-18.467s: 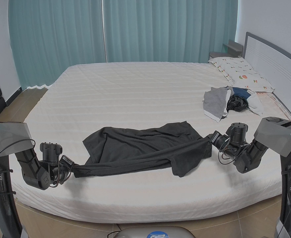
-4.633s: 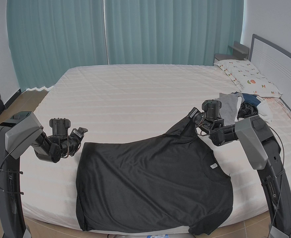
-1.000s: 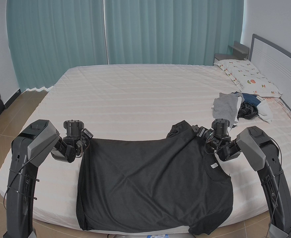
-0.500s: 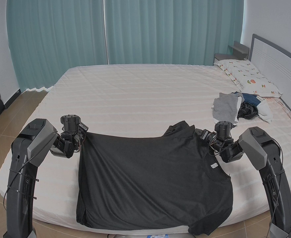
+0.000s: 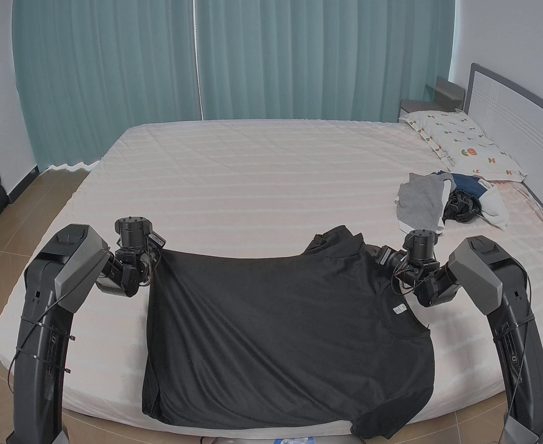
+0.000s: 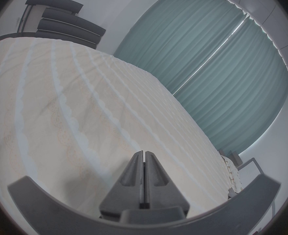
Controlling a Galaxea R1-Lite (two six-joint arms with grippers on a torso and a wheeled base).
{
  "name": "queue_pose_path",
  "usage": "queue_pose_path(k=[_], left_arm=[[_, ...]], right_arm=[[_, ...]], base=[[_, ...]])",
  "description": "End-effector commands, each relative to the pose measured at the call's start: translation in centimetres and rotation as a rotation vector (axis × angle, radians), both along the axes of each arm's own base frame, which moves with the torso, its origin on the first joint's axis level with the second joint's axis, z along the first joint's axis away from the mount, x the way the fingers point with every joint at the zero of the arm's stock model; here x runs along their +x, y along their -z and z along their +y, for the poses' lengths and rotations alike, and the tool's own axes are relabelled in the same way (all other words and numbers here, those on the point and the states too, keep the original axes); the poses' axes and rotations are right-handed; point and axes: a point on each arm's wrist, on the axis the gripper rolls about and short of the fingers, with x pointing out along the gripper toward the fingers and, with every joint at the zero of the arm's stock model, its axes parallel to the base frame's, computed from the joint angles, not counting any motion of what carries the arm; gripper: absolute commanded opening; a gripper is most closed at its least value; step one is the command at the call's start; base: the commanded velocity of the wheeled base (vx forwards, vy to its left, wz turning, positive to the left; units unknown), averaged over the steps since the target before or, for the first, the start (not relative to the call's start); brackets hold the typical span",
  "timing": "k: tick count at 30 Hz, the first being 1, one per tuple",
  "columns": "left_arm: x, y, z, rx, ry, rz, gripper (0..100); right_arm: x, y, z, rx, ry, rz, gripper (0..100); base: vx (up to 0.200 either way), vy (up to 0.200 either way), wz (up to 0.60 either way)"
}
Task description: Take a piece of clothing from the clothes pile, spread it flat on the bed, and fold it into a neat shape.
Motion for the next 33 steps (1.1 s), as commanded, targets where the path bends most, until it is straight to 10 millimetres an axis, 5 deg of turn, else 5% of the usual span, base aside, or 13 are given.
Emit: queue_pose_path(k=[1, 6, 7, 14, 21, 25, 28, 30, 33], left_arm=[[0.0, 0.5, -0.1, 0.002, 0.003, 0.009, 0], [-0.1, 0.7, -0.2, 0.003, 0.005, 0.041, 0], [-0.1, 0.7, -0.2, 0.003, 0.005, 0.042, 100], [0.0, 0.3, -0.2, 0.002, 0.003, 0.030, 100], [-4.2, -3.2, 0.6, -0.015, 0.011, 0.079, 100], [-7.7, -5.9, 0.0, -0.059, 0.124, 0.039, 100], [-8.5, -6.3, -0.3, -0.074, 0.162, 0.033, 100], [-9.9, -7.1, -2.0, -0.086, 0.237, 0.037, 100], [-11.3, -7.2, -2.6, -0.086, 0.252, 0.067, 100]], right_arm=[[0.1, -0.7, 0.5, 0.003, -0.009, -0.033, 100], [0.1, -0.8, 1.2, 0.003, -0.015, -0.047, 100], [0.1, -0.8, 1.2, 0.003, -0.015, -0.047, 100], [-0.6, -2.5, 0.6, 0.003, -0.003, -0.063, 100], [-6.7, -5.9, -0.3, 0.006, -0.029, -0.002, 100], [-12.0, -6.9, -0.4, 0.028, -0.047, 0.079, 100], [-13.3, -7.2, -0.5, 0.045, -0.049, 0.092, 100], [-17.2, -8.4, -0.4, 0.107, -0.035, 0.120, 100], [-19.5, -8.9, -0.5, 0.124, -0.035, 0.129, 100]], base=[[0.000, 0.000, 0.00], [0.000, 0.000, 0.00], [0.000, 0.000, 0.00], [0.000, 0.000, 0.00], [0.000, 0.000, 0.00], [0.000, 0.000, 0.00], [0.000, 0.000, 0.00], [0.000, 0.000, 0.00], [-0.067, 0.000, 0.00]])
